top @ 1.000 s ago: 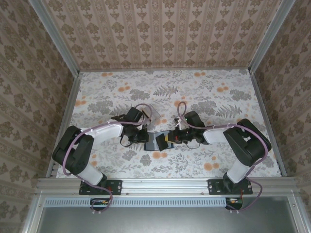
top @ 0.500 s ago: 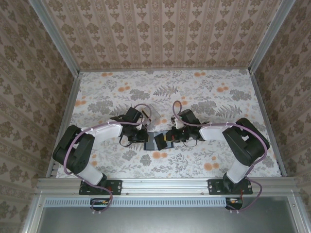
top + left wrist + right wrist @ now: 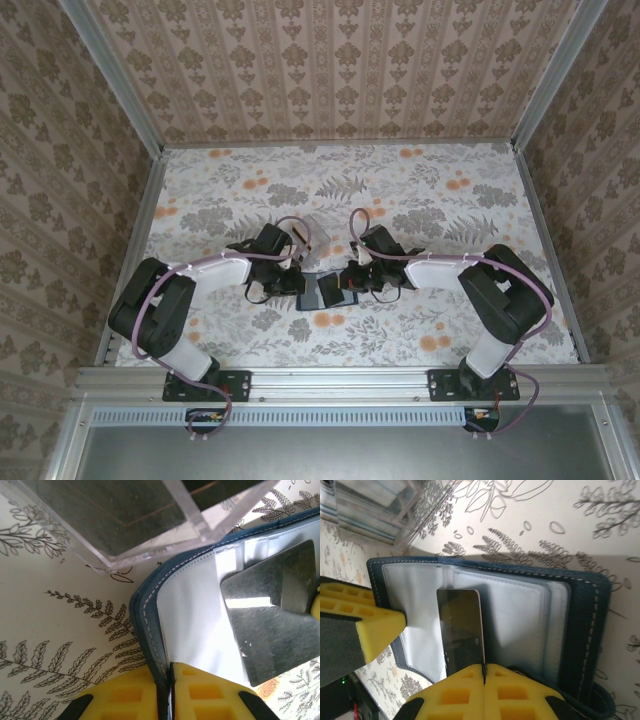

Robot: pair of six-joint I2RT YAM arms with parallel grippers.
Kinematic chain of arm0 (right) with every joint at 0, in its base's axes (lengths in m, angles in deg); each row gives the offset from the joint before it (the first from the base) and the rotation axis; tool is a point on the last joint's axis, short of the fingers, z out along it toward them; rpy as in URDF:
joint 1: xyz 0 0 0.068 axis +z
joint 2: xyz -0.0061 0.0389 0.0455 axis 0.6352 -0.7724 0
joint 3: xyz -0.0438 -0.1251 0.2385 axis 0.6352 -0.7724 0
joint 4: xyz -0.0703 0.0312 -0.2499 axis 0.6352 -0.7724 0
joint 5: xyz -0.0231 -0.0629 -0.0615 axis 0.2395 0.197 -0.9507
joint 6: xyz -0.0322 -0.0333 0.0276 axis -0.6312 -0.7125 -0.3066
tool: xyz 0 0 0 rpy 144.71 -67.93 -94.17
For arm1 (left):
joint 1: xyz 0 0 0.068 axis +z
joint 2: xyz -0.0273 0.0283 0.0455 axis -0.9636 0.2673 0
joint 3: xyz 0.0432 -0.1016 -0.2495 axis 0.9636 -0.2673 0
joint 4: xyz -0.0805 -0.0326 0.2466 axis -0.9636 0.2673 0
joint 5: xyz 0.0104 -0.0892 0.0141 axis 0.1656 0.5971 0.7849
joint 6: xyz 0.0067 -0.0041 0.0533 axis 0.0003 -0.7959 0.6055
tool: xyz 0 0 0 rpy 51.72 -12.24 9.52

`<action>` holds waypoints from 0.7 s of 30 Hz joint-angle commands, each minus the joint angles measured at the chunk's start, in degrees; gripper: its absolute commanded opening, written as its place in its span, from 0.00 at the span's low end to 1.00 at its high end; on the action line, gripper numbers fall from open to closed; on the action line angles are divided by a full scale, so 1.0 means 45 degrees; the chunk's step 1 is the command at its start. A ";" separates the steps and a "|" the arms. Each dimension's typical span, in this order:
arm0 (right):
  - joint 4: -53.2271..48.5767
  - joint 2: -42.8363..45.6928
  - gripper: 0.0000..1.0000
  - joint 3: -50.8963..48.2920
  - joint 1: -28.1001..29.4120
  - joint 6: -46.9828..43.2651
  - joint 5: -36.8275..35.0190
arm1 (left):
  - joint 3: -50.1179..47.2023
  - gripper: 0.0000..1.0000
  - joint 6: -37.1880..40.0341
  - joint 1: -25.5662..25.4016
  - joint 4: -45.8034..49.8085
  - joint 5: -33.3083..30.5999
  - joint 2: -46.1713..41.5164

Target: Put the credit cards into the card holder

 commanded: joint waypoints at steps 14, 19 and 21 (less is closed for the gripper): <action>-0.1127 0.0885 0.00 0.0110 0.0642 0.0577 -0.0779 | -0.0695 0.14 -0.0080 0.0206 -0.0410 0.0336 -0.0351; -0.0784 0.0540 0.03 0.0279 0.0790 0.0837 -0.0507 | -0.0721 0.14 -0.0166 0.0206 -0.0499 0.0436 -0.0411; -0.0661 0.0409 0.06 0.0289 0.0792 0.0883 -0.0357 | -0.0745 0.14 -0.0202 0.0206 -0.0543 0.0488 -0.0413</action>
